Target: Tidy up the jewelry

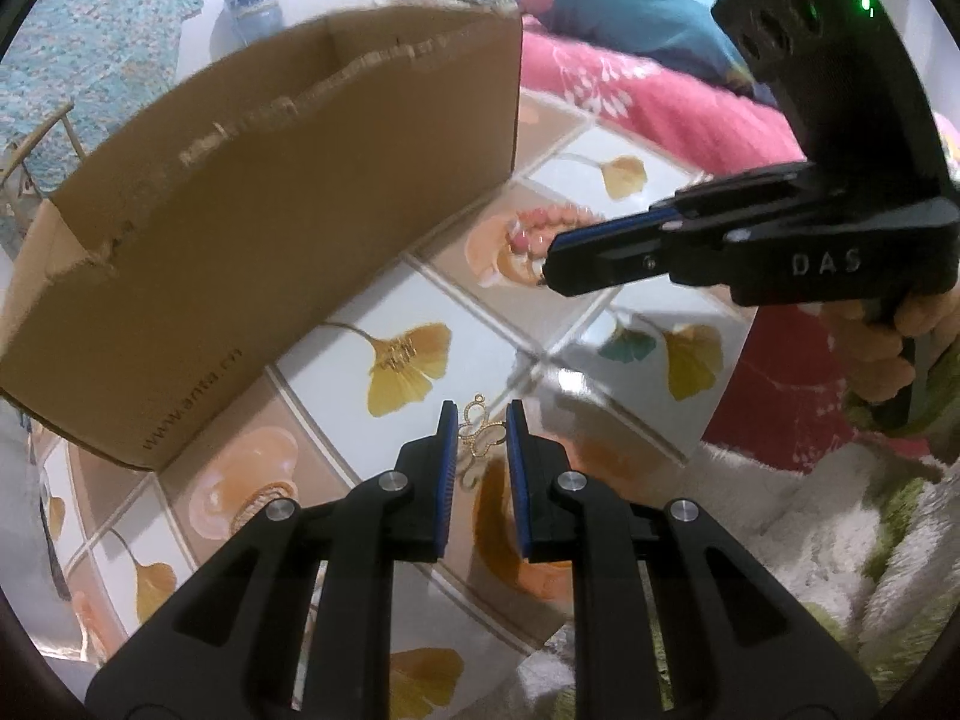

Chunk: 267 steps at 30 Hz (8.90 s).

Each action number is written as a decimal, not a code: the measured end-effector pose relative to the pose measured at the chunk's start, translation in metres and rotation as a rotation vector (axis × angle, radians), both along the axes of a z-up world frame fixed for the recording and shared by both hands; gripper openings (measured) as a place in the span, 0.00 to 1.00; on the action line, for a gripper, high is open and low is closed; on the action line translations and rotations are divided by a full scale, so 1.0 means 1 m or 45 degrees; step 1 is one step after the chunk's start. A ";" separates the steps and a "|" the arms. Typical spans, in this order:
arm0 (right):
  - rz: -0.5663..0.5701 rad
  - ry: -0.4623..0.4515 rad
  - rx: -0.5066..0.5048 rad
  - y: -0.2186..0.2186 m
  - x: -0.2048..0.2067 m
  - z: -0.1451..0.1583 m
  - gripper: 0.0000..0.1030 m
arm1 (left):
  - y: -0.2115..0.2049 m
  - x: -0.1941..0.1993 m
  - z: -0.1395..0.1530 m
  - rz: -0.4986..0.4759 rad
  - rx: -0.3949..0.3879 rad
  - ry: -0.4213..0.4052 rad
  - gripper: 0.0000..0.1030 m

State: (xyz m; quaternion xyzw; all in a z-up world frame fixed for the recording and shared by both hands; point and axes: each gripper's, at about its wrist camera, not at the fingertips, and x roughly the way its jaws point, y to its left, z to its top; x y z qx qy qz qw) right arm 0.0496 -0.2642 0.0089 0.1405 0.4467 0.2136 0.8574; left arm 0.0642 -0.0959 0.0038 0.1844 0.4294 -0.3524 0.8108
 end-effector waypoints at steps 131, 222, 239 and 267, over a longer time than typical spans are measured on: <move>-0.096 0.086 -0.321 -0.010 0.037 -0.022 0.09 | -0.014 0.040 -0.018 0.210 -0.036 -0.075 0.00; -0.355 -0.217 -0.382 0.033 0.042 0.121 0.87 | 0.100 0.035 0.109 0.886 -0.347 -0.405 0.92; -0.522 -0.140 -0.499 0.030 0.033 0.105 0.93 | 0.093 0.040 0.110 1.180 -0.108 -0.393 0.92; -0.486 -0.041 -0.565 0.044 0.048 0.089 0.93 | 0.085 0.050 0.098 1.206 -0.041 -0.244 0.92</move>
